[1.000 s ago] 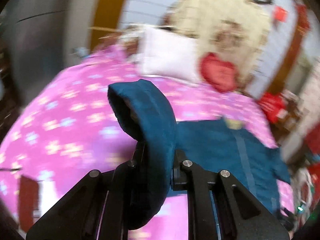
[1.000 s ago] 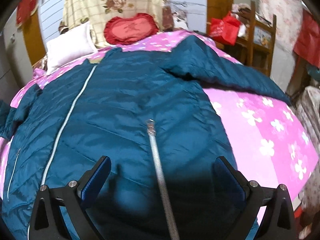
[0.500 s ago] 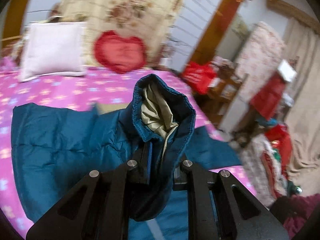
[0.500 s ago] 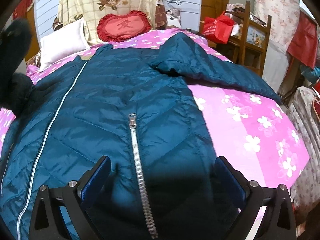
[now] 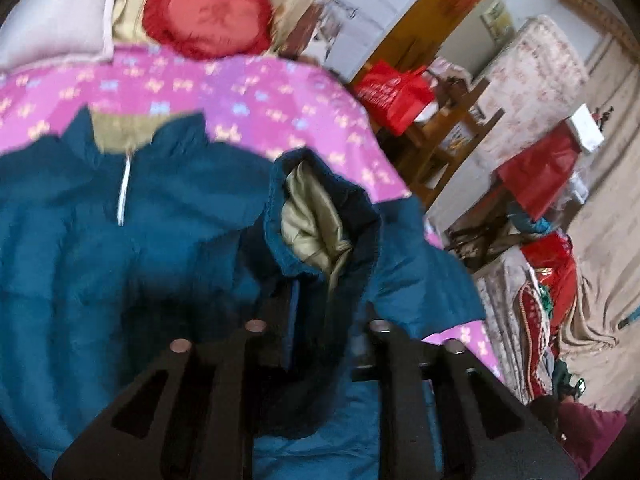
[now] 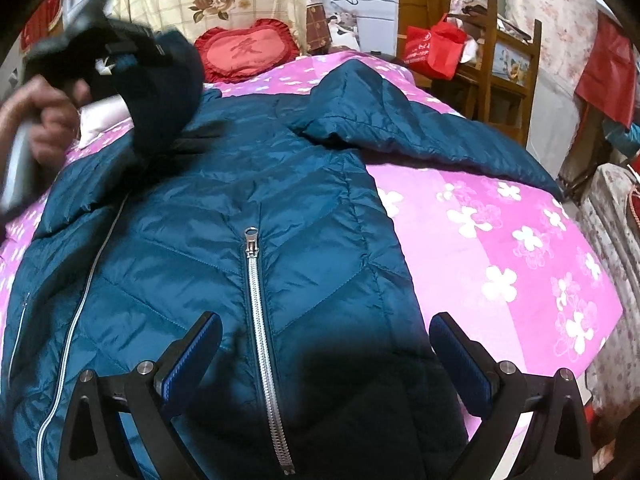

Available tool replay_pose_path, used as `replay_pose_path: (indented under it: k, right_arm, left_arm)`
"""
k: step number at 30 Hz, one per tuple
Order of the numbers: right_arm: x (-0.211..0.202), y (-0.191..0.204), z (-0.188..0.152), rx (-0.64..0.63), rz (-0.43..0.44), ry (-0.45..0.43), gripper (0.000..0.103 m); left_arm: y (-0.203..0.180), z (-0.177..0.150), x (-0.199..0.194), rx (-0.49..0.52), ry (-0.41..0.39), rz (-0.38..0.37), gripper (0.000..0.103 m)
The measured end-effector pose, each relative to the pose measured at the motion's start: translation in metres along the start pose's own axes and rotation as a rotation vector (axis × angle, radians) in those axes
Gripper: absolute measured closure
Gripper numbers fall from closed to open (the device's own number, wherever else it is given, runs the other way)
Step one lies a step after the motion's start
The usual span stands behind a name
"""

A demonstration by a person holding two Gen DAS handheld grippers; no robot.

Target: Fold large clothes

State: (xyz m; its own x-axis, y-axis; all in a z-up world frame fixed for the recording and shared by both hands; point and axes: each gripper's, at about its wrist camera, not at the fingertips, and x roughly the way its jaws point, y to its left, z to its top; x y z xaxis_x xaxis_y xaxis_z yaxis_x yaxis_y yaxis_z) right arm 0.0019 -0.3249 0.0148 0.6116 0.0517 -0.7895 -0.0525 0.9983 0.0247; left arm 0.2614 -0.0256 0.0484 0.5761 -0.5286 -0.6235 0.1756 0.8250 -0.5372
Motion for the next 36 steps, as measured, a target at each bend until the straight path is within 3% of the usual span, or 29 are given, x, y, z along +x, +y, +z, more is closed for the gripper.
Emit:
replay_pose_path:
  k: [1, 3, 7, 14, 20, 25, 28, 32, 36]
  right_arm:
    - [0.0, -0.001, 0.0, 0.002, 0.001, -0.001, 0.0]
    - [0.001, -0.003, 0.0, 0.008, 0.0, 0.0, 0.0]
    - [0.004, -0.002, 0.0, 0.016, -0.009, 0.008, 0.0]
    - [0.007, 0.002, 0.002, 0.026, -0.018, 0.003, 0.0]
    - [0.001, 0.011, 0.003, 0.029, -0.007, -0.04, 0.0]
    - [-0.004, 0.022, 0.015, 0.023, 0.019, -0.102, 0.001]
    - [0.001, 0.038, 0.05, -0.014, 0.042, -0.106, 0.001]
    - [0.022, 0.084, 0.115, -0.104, 0.103, -0.138, 0.009]
    - [0.062, 0.132, 0.151, -0.15, 0.282, -0.11, 0.012]
  left_arm:
    - [0.0, -0.006, 0.005, -0.01, 0.015, -0.012, 0.048]
    - [-0.004, -0.015, 0.005, -0.014, 0.017, 0.005, 0.034]
    - [-0.006, -0.027, -0.004, -0.007, 0.048, -0.011, 0.033]
    - [0.014, -0.05, -0.067, 0.057, -0.001, 0.004, 0.032]
    - [0.08, -0.073, -0.131, 0.096, -0.099, 0.238, 0.032]
    - [0.157, -0.076, -0.156, -0.043, -0.147, 0.44, 0.032]
    - [0.191, -0.068, -0.161, -0.116, -0.178, 0.543, 0.032]
    - [0.216, -0.056, -0.159, -0.188, -0.188, 0.591, 0.032]
    - [0.216, -0.048, -0.141, -0.164, -0.161, 0.605, 0.032]
